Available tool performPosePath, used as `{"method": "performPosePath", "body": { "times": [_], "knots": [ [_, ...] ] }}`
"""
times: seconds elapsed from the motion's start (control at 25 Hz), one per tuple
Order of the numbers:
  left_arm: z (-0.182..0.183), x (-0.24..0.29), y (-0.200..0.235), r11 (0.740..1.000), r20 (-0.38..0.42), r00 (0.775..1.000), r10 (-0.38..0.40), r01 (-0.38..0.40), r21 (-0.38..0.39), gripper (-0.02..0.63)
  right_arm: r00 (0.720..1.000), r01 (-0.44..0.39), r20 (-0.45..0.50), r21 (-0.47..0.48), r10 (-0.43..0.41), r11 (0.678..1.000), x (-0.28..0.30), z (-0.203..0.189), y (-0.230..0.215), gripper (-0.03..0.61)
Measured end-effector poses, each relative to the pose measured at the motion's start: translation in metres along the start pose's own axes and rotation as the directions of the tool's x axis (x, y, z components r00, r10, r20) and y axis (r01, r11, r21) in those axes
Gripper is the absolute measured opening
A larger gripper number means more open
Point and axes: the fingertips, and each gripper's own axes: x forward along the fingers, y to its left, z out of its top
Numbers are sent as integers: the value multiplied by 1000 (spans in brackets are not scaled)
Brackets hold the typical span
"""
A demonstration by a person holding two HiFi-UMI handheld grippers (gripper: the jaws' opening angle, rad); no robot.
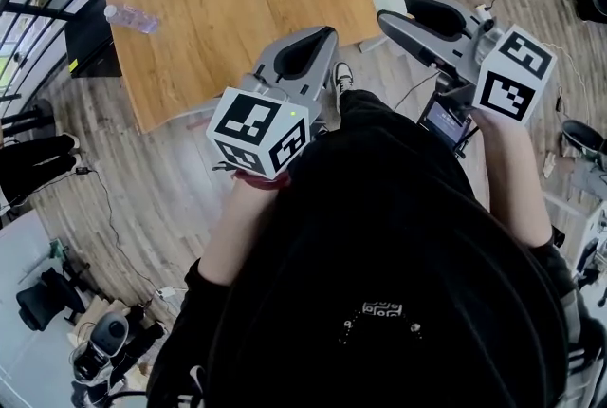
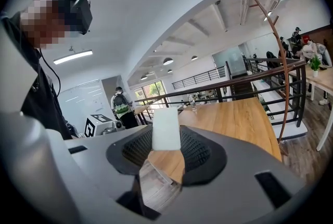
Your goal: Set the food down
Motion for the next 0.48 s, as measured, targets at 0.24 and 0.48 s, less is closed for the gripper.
{"method": "performPosePath", "body": {
  "times": [0.24, 0.48],
  "knots": [
    [9, -3, 33, 998, 11, 998, 69, -69, -7, -2, 998, -59, -14, -12, 58, 998, 33, 15, -13, 172],
    [19, 9, 74, 993, 10, 993, 119, -118, -8, -2, 993, -117, -30, -21, 116, 993, 72, 29, -37, 172]
  ]
}}
